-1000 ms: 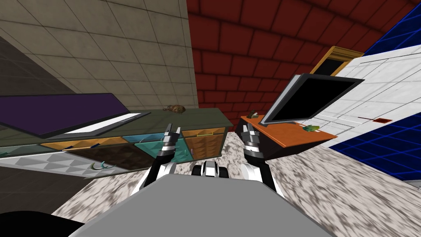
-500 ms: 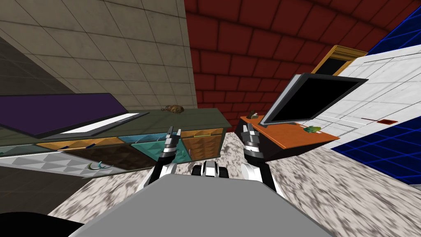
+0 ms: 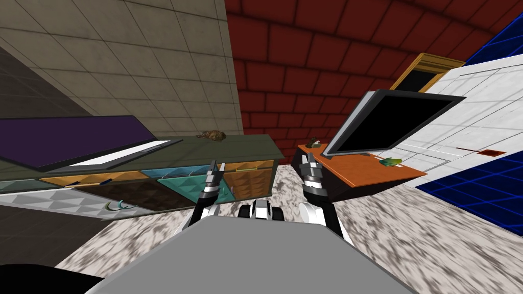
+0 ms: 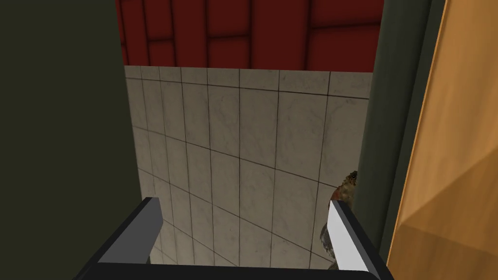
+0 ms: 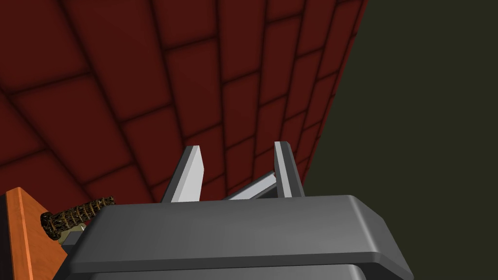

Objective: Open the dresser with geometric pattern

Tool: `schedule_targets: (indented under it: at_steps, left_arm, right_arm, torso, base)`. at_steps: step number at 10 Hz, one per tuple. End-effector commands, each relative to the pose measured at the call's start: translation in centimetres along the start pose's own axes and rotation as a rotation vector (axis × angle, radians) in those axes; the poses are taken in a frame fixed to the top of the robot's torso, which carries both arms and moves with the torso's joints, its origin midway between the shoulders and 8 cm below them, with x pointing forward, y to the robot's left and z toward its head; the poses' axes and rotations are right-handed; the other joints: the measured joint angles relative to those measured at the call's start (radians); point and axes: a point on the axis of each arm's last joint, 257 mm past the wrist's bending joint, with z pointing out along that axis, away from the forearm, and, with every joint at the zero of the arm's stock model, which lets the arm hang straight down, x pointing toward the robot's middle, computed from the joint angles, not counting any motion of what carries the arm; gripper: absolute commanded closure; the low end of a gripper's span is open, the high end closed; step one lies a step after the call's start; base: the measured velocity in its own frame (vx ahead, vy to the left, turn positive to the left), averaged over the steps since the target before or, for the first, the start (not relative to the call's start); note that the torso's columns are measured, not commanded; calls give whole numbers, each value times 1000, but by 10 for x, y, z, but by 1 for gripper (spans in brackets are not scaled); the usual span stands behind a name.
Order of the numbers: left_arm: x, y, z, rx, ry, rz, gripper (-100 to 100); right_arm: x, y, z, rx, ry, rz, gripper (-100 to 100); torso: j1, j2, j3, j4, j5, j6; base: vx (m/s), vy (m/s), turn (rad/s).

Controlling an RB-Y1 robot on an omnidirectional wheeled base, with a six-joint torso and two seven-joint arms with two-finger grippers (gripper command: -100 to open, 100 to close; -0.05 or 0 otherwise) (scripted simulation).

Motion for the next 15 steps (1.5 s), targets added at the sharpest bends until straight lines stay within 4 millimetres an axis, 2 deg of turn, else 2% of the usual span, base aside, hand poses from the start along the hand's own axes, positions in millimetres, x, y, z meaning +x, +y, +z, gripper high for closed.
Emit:
schedule_targets:
  at_steps: [1, 9, 15]
  left_arm:
    - [-1, 10, -8, 1, 2, 2, -100]
    - [-5, 38, -35, -2, -6, 1, -100]
    - [-4, 61, -63, -5, -23, -9, -100]
  right_arm:
    - [0, 0, 0, 0, 0, 0, 0]
    - [0, 0, 0, 0, 0, 0, 0]
    - [0, 0, 0, 0, 0, 0, 0]
  torso:
    - [0, -1, -1, 0, 0, 0]
    - [0, -8, -4, -5, 3, 3]
    - [0, -5, -3, -1, 1, 2]
  base:
    - [20, -58, 9]
    - [18, -53, 14]
    - [23, -62, 14]
